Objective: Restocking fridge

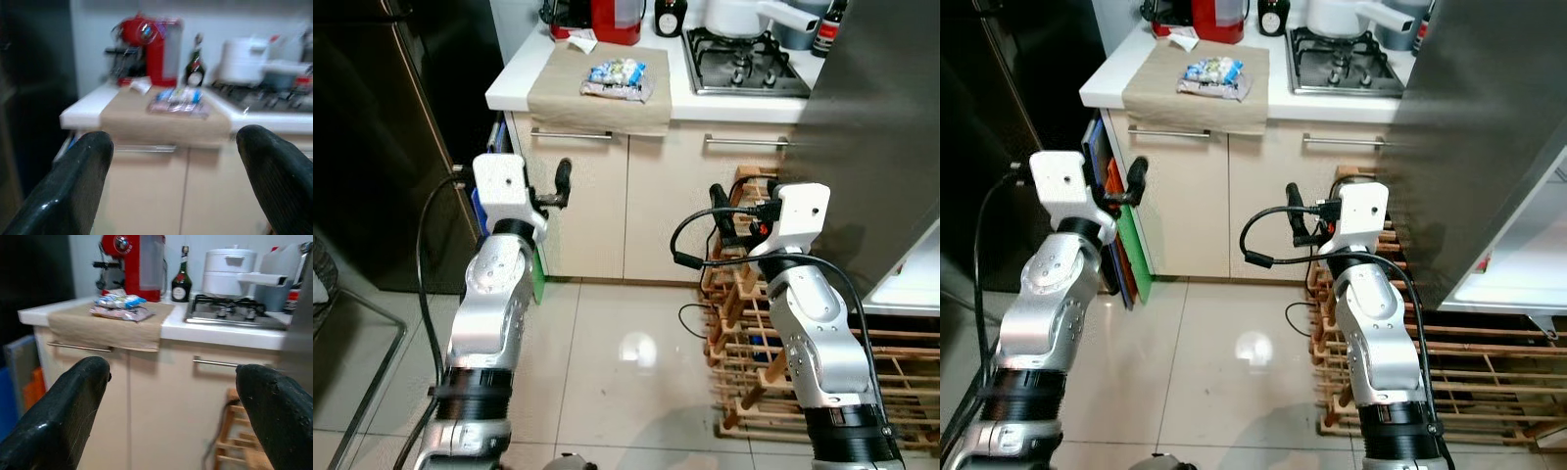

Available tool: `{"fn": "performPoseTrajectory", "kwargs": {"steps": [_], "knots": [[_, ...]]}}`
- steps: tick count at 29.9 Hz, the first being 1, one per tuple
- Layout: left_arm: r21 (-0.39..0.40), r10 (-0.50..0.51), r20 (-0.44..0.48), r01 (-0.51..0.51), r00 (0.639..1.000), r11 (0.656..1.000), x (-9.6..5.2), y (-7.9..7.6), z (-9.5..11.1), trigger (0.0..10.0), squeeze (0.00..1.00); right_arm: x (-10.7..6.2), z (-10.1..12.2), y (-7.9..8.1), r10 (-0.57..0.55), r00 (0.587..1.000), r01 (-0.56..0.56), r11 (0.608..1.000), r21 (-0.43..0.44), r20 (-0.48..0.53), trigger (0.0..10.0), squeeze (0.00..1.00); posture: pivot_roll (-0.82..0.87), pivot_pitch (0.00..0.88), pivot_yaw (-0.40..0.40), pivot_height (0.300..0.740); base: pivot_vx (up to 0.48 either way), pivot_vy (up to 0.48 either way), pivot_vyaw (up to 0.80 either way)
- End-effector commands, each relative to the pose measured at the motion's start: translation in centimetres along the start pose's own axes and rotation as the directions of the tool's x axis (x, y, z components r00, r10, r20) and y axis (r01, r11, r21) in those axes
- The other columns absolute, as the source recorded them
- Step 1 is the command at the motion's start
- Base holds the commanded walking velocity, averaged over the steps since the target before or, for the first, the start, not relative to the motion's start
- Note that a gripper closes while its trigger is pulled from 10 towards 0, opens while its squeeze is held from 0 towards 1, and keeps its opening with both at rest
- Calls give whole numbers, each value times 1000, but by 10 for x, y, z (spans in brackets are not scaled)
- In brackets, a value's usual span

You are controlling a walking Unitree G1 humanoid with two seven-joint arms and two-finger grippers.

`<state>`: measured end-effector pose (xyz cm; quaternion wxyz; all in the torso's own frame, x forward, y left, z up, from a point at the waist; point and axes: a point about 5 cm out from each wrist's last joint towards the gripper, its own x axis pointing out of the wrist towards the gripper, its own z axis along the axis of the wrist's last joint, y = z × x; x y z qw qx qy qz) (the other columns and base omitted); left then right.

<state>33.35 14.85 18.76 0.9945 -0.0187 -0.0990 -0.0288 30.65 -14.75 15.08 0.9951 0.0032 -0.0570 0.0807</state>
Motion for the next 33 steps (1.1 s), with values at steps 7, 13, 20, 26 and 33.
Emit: {"fn": "performPoseTrajectory", "kwargs": {"steps": [7,13,20,26,33], "knots": [[-24,36,4,-36,999,999,5,-5,0,10000,0,9,11,-6,-6,999,7,1000,-19,36,10000,0,-113,0,-31,740,467,0,0],[-32,54,11,-54,998,998,3,-2,-1,10000,0,8,6,-4,-3,1000,3,1000,-10,21,10000,0,-92,0,-29,740,435,0,105],[-2,25,-9,-25,1000,1000,2,3,-1,10000,0,12,1,3,-22,1000,22,1000,19,23,10000,0,-47,0,0,740,435,0,371],[-39,16,-96,-20,995,999,-4,11,-12,10000,0,9,-1,-3,-69,998,68,997,48,15,10000,0,-32,21,14,740,433,0,0],[-15,-24,-71,23,997,1000,0,4,-3,10000,0,14,2,-2,-79,996,78,996,52,34,10000,0,-34,16,19,740,434,0,0]]}}
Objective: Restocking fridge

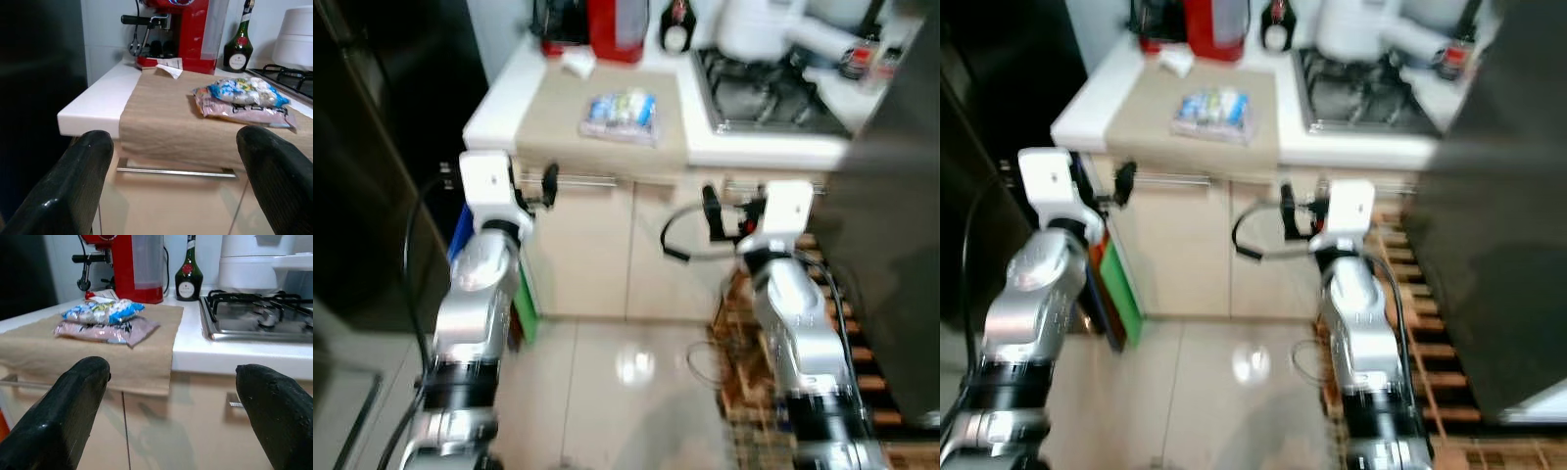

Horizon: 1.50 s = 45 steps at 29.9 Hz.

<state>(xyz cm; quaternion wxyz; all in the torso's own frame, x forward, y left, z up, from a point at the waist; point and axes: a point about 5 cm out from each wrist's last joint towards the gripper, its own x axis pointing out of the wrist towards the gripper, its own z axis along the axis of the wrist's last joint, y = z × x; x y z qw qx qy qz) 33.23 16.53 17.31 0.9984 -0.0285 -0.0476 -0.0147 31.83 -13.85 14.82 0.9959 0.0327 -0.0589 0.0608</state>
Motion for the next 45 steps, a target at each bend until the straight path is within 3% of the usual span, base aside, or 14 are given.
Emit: {"fn": "performPoseTrajectory", "kwargs": {"steps": [1,14,21,28,31,36,37,40,41,42,44,45], "knots": [[7,-59,28,59,998,998,4,-14,10,10000,0,3,8,-9,-37,999,37,999,-6,34,10000,0,-36,16,19,740,435,0,0],[22,-139,18,139,990,990,7,-23,12,10000,0,0,10,-16,-76,996,77,997,-13,50,10000,0,-61,9,30,740,450,0,0],[24,-160,38,159,986,987,11,-24,18,10000,0,-1,24,-24,-127,984,133,990,-46,123,10000,0,-71,0,36,740,469,0,0],[38,-150,126,147,981,988,16,-15,38,10000,0,2,43,-25,-125,975,138,989,-60,185,10000,0,-79,0,31,740,470,0,0],[58,-119,190,110,975,992,20,-11,55,10000,0,5,55,-27,-119,969,135,989,-58,215,10000,0,-79,0,29,740,465,0,0],[-33,-149,218,160,964,987,26,-13,73,10000,0,11,72,-35,-108,964,118,993,-25,244,10000,0,-78,1,28,740,0,0,0],[-81,-166,194,184,967,980,27,-15,72,10000,0,15,79,-37,-104,963,106,994,8,249,10000,0,-80,3,36,740,0,0,0],[-117,-179,177,201,968,973,27,-16,71,10000,0,18,84,-38,-100,962,96,995,30,254,10000,0,-80,3,36,740,0,0,0],[-188,-191,136,215,972,958,27,-18,66,10000,0,22,90,-38,-90,962,80,996,49,259,10000,0,-80,4,43,740,0,0,0],[-188,-191,136,215,972,958,27,-18,66,10000,0,22,90,-38,-90,962,80,996,49,259,10000,0,-80,4,43,740,0,0,0],[-307,-263,47,265,964,914,23,-28,53,10000,0,29,104,-37,-33,961,21,999,48,275,10000,0,-79,3,44,740,0,0,0],[-307,-263,47,265,964,914,23,-28,53,10000,0,29,104,-37,-33,961,21,999,48,275,10000,0,-79,3,44,740,0,0,0]]}}
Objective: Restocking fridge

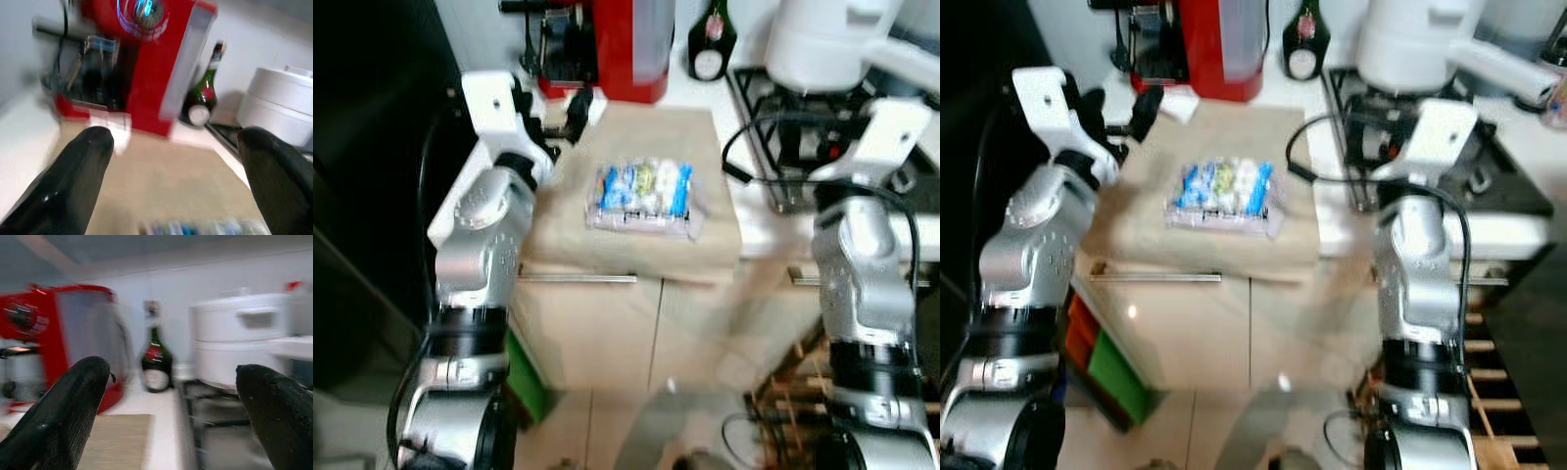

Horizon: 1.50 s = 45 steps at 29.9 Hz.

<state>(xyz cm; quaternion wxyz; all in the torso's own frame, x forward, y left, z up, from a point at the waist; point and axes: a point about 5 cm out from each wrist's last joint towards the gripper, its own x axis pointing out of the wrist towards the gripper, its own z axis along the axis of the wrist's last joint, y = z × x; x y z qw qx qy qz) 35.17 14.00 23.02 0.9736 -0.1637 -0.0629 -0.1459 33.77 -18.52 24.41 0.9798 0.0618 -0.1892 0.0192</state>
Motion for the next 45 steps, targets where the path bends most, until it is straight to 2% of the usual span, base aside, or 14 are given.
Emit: {"fn": "performPoseTrajectory", "kwargs": {"steps": [1,2,3,5,8,11,13,15,17,22,28,34,41,45], "knots": [[-95,-57,-75,49,996,994,-5,-8,-9,10000,0,11,11,8,90,996,-90,996,28,6,10000,0,-76,4,39,740,0,0,0],[-95,-57,-75,49,996,994,-5,-8,-9,10000,0,11,11,8,90,996,-90,996,28,6,10000,0,-76,4,39,740,0,0,0],[-159,-142,-140,120,980,980,-13,-22,-21,10000,0,17,17,5,137,991,-136,989,55,-9,10000,0,-67,2,24,740,0,0,0],[-164,-167,-154,141,974,976,-15,-24,-22,10000,0,17,18,2,143,990,-142,988,57,-16,10000,0,-64,2,21,740,0,0,0],[-141,-160,-166,138,973,980,-17,-14,-18,10000,0,6,12,-2,107,993,-103,992,76,-47,10000,0,-57,0,19,740,0,0,0],[-131,-147,-184,124,972,984,-19,-6,-16,10000,0,-11,-7,0,64,992,-46,986,160,-110,10000,0,-61,5,29,740,0,0,0],[-131,-147,-184,124,972,984,-19,-6,-16,10000,0,-11,-7,0,64,992,-46,986,160,-110,10000,0,-61,5,29,740,0,0,0],[-111,-127,-198,107,972,988,-19,-2,-16,10000,0,-23,-26,5,35,983,19,959,283,-183,10000,0,-67,12,46,740,0,0,0],[-87,-121,-204,106,971,991,-19,-1,-15,10000,0,-31,-37,13,49,975,33,933,357,-219,10000,0,-72,14,53,740,0,0,0],[-75,-131,-197,118,972,990,-18,-5,-16,10000,0,-35,-45,34,117,963,10,885,466,-244,10000,0,-82,19,58,740,0,0,0],[-64,-141,-203,131,969,989,-18,-7,-20,10000,0,-37,-55,56,198,934,-22,863,505,-297,10000,0,-88,21,53,740,0,0,0],[-58,-143,-201,134,969,989,-18,-9,-22,10000,0,-39,-61,61,222,910,3,842,540,-351,10000,0,-97,21,44,740,0,0,0],[-56,-145,-197,136,970,989,-18,-9,-22,10000,0,-39,-63,67,242,899,-7,841,541,-365,10000,0,-95,19,45,740,0,0,0],[-49,-145,-195,139,970,989,-17,-9,-22,10000,0,-37,-66,76,275,886,-29,837,547,-374,10000,0,-93,19,47,740,0,0,0]]}}
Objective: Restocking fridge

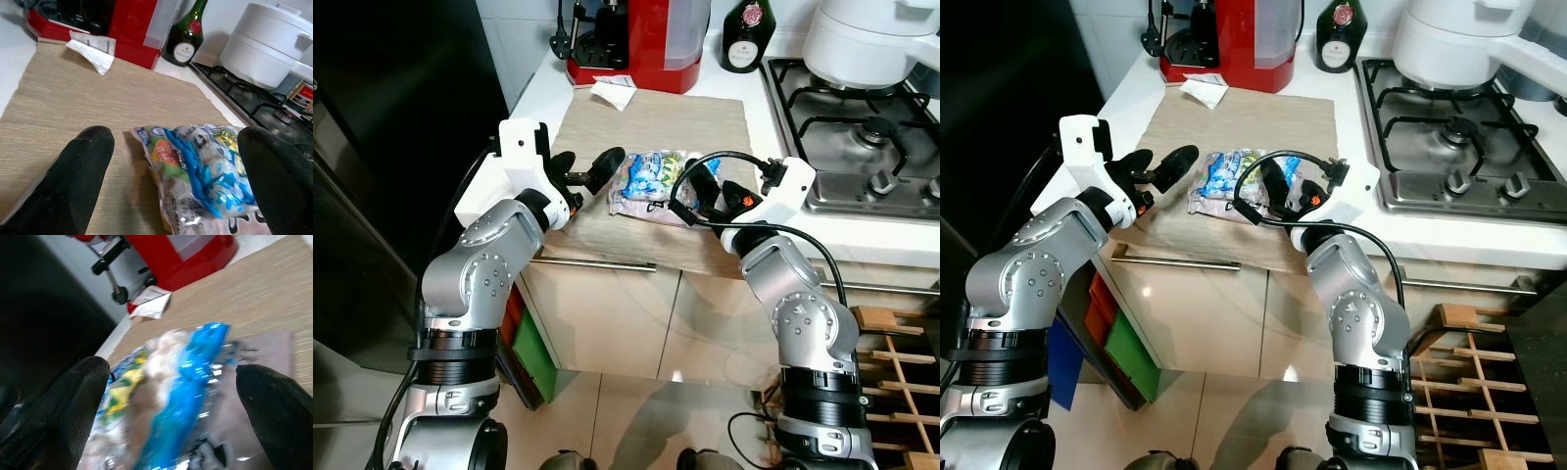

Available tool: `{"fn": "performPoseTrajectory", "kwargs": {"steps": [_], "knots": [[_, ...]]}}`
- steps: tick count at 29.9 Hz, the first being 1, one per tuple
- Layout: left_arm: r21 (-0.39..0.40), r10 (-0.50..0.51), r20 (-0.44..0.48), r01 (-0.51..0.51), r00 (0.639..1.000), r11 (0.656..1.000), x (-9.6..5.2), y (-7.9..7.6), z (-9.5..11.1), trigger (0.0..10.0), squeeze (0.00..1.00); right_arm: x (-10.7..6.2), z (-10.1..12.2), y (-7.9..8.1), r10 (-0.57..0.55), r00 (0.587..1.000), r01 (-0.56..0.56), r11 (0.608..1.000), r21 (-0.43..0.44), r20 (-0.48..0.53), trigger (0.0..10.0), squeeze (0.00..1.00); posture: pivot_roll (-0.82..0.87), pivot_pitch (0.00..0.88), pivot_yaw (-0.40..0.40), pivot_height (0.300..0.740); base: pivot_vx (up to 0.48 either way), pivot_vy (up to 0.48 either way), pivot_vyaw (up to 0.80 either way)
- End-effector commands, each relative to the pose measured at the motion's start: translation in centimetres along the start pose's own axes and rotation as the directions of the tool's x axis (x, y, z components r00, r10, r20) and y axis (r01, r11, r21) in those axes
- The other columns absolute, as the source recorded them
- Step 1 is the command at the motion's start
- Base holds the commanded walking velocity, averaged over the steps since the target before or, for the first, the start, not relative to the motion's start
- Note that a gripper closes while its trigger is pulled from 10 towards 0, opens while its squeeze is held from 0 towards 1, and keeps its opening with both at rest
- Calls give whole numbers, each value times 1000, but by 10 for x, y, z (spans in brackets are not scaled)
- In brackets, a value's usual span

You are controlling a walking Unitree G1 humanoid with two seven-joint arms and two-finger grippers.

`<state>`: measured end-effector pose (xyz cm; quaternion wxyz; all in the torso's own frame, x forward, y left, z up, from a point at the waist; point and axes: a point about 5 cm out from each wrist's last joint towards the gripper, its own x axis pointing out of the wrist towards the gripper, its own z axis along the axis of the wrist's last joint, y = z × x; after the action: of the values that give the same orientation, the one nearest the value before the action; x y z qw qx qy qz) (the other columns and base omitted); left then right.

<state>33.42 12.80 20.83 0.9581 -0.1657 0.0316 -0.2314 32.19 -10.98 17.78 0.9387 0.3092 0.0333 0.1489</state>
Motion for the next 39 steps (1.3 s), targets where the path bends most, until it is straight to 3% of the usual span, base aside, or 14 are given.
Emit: {"fn": "performPoseTrajectory", "kwargs": {"steps": [1,6,15,18,19,21,26,27,28,29,33,39], "knots": [[16,-3,8,2,1000,1000,0,1,2,10000,0,5,-5,7,25,999,-25,1000,4,-35,10000,0,-90,20,49,740,0,0,0],[21,-1,7,1,1000,1000,0,1,3,10000,0,11,-13,6,10,997,-5,997,74,-70,10000,0,-87,23,52,740,0,0,0],[30,2,7,-2,1000,1000,-1,3,4,10000,0,16,-24,0,-38,993,47,996,79,-113,10000,0,-76,27,55,740,0,0,0],[31,3,6,-4,1000,1000,-1,3,4,10000,0,17,-26,-3,-56,991,70,991,110,-124,10000,0,-75,28,55,740,0,0,0],[32,3,3,-4,1000,999,-1,3,3,10000,0,19,-32,-6,-71,985,99,979,177,-156,10000,0,-73,29,57,740,0,0,0],[33,3,1,-3,1000,999,-1,3,3,10000,0,21,-36,-6,-75,981,112,971,210,-178,10000,0,-72,30,57,740,0,0,0],[35,3,2,-3,1000,999,-1,3,4,10000,0,23,-38,-5,-77,980,115,972,207,-182,10000,0,-69,31,59,740,0,0,0],[37,3,2,-3,1000,999,-1,3,4,10000,0,24,-37,-5,-75,981,111,973,203,-178,5176,0,-69,31,59,740,0,0,0],[39,3,2,-3,1000,999,-1,3,4,10000,0,24,-36,-4,-72,982,108,973,203,-175,3098,0,-68,32,61,740,0,0,0],[40,3,1,-4,1000,999,-1,3,4,10000,0,25,-36,-2,-65,983,101,973,208,-175,0,0,-67,32,61,740,0,0,0],[46,3,-1,-3,1000,999,-1,3,4,10000,0,29,-39,4,-37,982,83,966,246,-186,0,0,-62,28,64,740,0,0,0],[51,2,0,-2,1000,999,0,3,5,10000,0,30,-41,1,-53,980,104,958,266,-193,0,0,-61,25,61,740,0,0,0]]}}
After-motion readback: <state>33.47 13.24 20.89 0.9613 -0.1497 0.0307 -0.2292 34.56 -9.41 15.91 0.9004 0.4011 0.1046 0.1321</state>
